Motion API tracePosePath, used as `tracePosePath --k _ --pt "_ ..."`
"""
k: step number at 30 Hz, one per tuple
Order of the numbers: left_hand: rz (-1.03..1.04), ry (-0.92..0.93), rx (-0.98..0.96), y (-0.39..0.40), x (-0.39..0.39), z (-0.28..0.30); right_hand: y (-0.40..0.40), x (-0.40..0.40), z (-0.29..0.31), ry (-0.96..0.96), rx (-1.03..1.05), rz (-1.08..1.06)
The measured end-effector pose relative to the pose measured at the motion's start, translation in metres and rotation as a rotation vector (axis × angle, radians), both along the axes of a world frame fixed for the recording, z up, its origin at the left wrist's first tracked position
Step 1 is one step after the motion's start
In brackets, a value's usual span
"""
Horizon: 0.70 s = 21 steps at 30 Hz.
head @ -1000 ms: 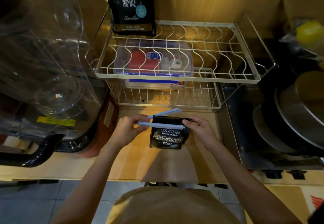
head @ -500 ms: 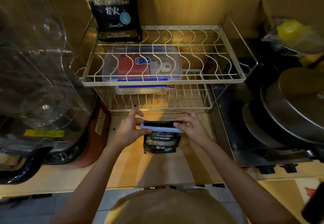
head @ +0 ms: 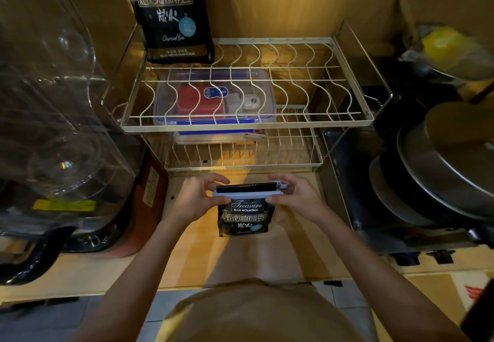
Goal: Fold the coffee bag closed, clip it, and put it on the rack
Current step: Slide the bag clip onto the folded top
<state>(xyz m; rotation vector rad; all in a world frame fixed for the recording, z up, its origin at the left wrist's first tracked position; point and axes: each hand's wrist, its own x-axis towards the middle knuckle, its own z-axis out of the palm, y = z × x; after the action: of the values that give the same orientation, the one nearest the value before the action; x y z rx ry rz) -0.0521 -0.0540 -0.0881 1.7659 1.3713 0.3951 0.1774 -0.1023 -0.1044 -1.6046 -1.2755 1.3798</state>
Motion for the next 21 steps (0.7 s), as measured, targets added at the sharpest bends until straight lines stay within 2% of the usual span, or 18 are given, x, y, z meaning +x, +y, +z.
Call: tracePosePath --k 7,9,14,17,21 --pt "0.012 0.008 -0.010 0.000 0.001 -0.002 0.006 0.002 0.003 -0.125 0.048 -0.017" --pt "-0.031 0.074 0.008 0.001 0.002 0.002 0.007 0.003 0.003 -0.128 0.037 -0.029" --pt "-0.289 0.303 0.029 0.011 0.025 0.023 0.009 0.001 -0.003 -0.126 0.018 -0.083" --pt "-0.430 0.431 0.154 0.011 0.058 0.030 0.010 0.001 -0.005 -0.125 0.020 -0.098" --pt "-0.494 0.546 0.196 0.010 0.080 0.029 0.011 0.001 -0.004 -0.117 0.039 -0.079"
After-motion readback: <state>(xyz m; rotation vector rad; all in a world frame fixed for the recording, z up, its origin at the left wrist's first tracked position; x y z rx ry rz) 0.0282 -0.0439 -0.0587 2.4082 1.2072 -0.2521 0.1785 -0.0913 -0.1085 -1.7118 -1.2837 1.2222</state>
